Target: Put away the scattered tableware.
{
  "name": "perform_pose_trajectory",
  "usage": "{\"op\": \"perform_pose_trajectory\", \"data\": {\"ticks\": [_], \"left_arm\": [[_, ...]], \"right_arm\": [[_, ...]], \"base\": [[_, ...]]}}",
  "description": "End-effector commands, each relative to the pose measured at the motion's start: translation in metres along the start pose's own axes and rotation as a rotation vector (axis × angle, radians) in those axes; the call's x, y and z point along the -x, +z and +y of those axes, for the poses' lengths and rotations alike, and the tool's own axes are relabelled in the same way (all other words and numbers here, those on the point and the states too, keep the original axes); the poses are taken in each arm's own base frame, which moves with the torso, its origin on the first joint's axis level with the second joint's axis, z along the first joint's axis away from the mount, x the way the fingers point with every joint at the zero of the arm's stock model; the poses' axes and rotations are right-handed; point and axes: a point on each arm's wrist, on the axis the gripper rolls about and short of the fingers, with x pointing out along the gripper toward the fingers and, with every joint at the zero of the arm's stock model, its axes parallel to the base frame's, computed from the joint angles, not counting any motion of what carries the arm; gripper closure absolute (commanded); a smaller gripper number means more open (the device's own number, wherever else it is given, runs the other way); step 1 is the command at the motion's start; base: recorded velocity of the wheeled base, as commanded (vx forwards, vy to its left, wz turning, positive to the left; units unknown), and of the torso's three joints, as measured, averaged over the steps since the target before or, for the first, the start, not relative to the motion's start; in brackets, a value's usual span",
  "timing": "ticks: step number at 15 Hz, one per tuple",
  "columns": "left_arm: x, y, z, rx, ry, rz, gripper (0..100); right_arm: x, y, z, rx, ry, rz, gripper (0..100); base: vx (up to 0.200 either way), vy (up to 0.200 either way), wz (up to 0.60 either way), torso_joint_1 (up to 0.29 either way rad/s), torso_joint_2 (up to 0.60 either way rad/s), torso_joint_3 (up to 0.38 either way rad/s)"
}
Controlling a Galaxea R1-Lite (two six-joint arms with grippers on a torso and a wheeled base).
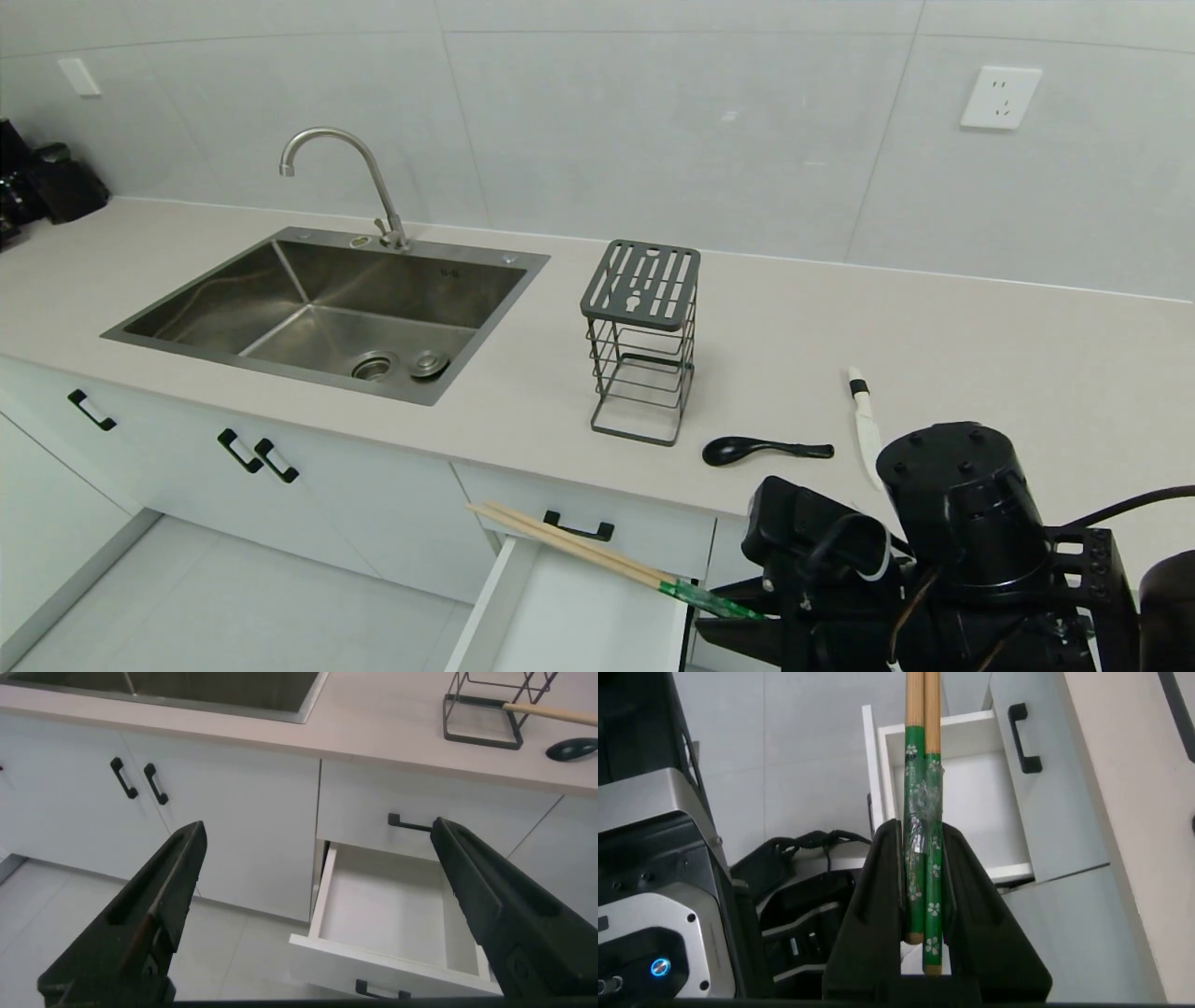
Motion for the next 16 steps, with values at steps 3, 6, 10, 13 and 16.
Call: {"op": "perform_pose_trajectory", "data": {"ticks": [3, 6, 10, 13, 16], "left_arm": [[0.000, 0.000, 0.000, 0.000, 0.000, 0.000, 0], [0.000, 0.000, 0.000, 0.000, 0.000, 0.000, 0], [0.000, 0.000, 0.000, 0.000, 0.000, 0.000, 0], [0.000, 0.000, 0.000, 0.000, 0.000, 0.000, 0], [0.000, 0.000, 0.000, 0.000, 0.000, 0.000, 0]], "right_arm": [[-0.002, 0.009, -0.003, 0.010, -0.013, -0.039, 100], [-0.005, 0.021, -0.003, 0.023, -0.014, -0.073, 100], [-0.011, 0.035, 0.000, 0.046, -0.019, -0.107, 100], [-0.014, 0.050, 0.001, 0.060, -0.036, -0.142, 100], [-0.016, 0.055, 0.001, 0.064, -0.032, -0.154, 100]], "base": [[0.000, 0.000, 0.00, -0.096, 0.19, 0.091], [0.000, 0.000, 0.00, -0.183, 0.37, 0.177], [0.000, 0.000, 0.00, -0.249, 0.49, 0.239], [0.000, 0.000, 0.00, -0.277, 0.55, 0.269], [0.000, 0.000, 0.00, -0.277, 0.53, 0.261]]}}
